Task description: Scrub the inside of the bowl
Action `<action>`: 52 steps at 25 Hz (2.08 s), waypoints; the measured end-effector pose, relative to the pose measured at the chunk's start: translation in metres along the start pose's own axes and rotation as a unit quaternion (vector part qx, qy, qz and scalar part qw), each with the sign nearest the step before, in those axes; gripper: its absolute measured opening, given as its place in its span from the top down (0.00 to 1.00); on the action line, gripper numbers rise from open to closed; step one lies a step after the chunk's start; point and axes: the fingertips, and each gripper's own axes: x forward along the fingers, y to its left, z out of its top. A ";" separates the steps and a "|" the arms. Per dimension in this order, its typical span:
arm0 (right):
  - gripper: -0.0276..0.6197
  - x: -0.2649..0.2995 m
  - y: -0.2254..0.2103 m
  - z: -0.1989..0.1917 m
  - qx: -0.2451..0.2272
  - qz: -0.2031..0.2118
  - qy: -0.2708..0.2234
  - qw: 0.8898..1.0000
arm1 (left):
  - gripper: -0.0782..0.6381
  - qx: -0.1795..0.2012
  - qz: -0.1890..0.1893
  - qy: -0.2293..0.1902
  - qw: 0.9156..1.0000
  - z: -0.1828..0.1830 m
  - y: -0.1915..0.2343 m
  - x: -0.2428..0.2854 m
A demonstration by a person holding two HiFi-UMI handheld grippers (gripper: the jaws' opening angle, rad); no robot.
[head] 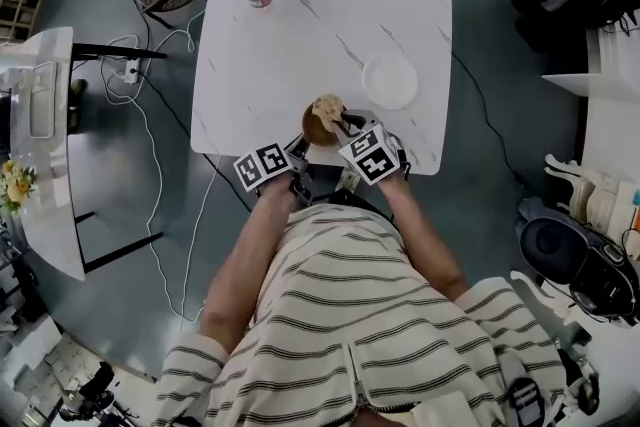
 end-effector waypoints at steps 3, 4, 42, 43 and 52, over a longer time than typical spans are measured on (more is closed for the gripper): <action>0.86 0.002 0.000 0.001 0.031 -0.005 -0.015 0.999 | 0.87 0.003 -0.002 0.000 1.000 -0.001 0.000 0.001; 0.86 0.003 0.000 0.001 0.045 -0.006 -0.022 0.999 | 0.87 0.004 -0.002 0.001 1.000 -0.001 -0.001 0.001; 0.86 0.010 0.038 -0.010 0.185 0.111 0.017 0.976 | 0.88 0.000 -0.009 -0.005 1.000 0.000 0.008 -0.007; 0.86 0.008 0.039 -0.010 0.168 0.108 0.024 0.980 | 0.88 0.000 -0.008 -0.006 1.000 0.000 0.008 -0.007; 0.86 -0.002 0.042 -0.014 -0.022 0.076 0.095 0.992 | 0.88 0.003 -0.003 -0.007 1.000 -0.002 0.006 -0.006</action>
